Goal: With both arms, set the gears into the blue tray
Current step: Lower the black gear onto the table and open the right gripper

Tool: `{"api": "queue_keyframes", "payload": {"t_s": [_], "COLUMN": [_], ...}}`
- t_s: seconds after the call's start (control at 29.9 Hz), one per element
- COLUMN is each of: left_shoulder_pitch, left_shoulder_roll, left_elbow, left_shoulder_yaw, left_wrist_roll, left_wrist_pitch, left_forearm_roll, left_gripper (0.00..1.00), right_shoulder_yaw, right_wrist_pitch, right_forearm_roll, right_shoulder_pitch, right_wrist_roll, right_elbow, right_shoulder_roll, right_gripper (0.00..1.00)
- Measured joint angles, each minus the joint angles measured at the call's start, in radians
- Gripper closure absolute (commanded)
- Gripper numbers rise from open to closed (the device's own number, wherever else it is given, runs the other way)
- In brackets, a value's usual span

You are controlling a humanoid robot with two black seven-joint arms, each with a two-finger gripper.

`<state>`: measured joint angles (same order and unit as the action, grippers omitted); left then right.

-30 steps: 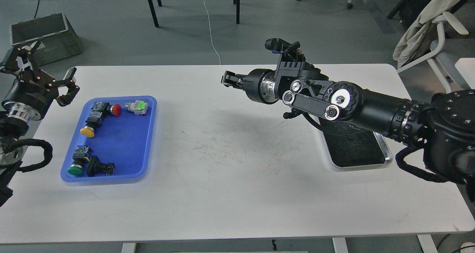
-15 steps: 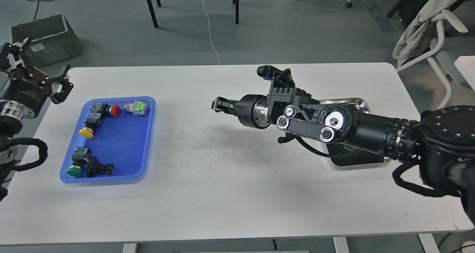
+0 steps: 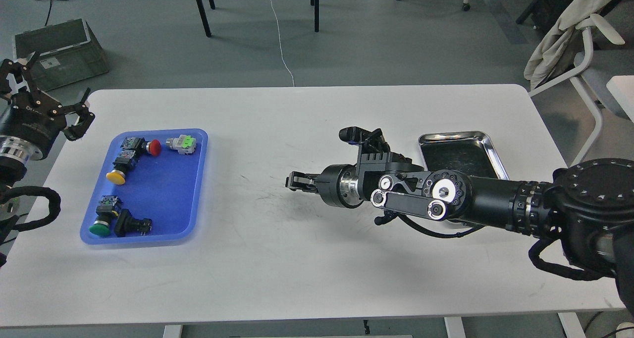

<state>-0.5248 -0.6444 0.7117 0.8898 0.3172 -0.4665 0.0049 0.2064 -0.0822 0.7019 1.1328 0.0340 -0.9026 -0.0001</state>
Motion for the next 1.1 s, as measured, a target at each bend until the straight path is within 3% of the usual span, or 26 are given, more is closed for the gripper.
{"api": "queue_keyframes", "payload": {"t_s": [0.13,0.23,0.27,0.33,0.4,0.5,0.67,1.1], "left_shoulder_pitch": [0.0,0.0,0.0,0.0,0.0,0.0,0.0,-0.005], "left_shoulder_roll": [-0.005,-0.009,-0.01,-0.012,-0.013,-0.013,-0.022,-0.124], "left_elbow": [0.0,0.0,0.0,0.0,0.001,0.001,0.0,0.054], "left_shoulder_yaw": [0.0,-0.002,-0.002,-0.003,-0.004,-0.004,-0.006,-0.043], "left_wrist_roll": [-0.001,-0.002,-0.002,-0.003,-0.003,-0.003,-0.001,-0.006], "left_wrist_pitch": [0.0,0.0,0.0,0.0,0.0,0.001,0.003,0.004], "left_forearm_roll": [0.0,0.001,0.001,0.001,0.001,0.001,0.002,0.065], "left_gripper": [0.01,0.01,0.01,0.01,0.01,0.01,0.01,0.01], "right_shoulder_yaw": [0.001,0.001,0.001,0.001,0.001,0.0,-0.061,-0.472], "right_wrist_pitch": [0.0,-0.001,-0.001,0.003,0.015,0.04,0.057,0.055], "right_forearm_roll": [0.004,0.005,0.005,0.005,0.005,-0.002,-0.007,-0.041], "right_shoulder_pitch": [-0.022,-0.035,-0.038,-0.043,-0.044,-0.045,-0.043,-0.056], "right_wrist_roll": [-0.004,-0.005,-0.006,-0.006,-0.006,-0.009,-0.01,-0.01], "right_elbow": [0.002,0.004,0.005,0.006,0.007,0.006,0.02,0.12], "right_shoulder_roll": [0.0,0.0,0.0,0.0,0.0,0.0,0.0,0.0], "right_gripper": [0.9,0.73,0.67,0.42,0.25,0.07,0.06,0.01]}}
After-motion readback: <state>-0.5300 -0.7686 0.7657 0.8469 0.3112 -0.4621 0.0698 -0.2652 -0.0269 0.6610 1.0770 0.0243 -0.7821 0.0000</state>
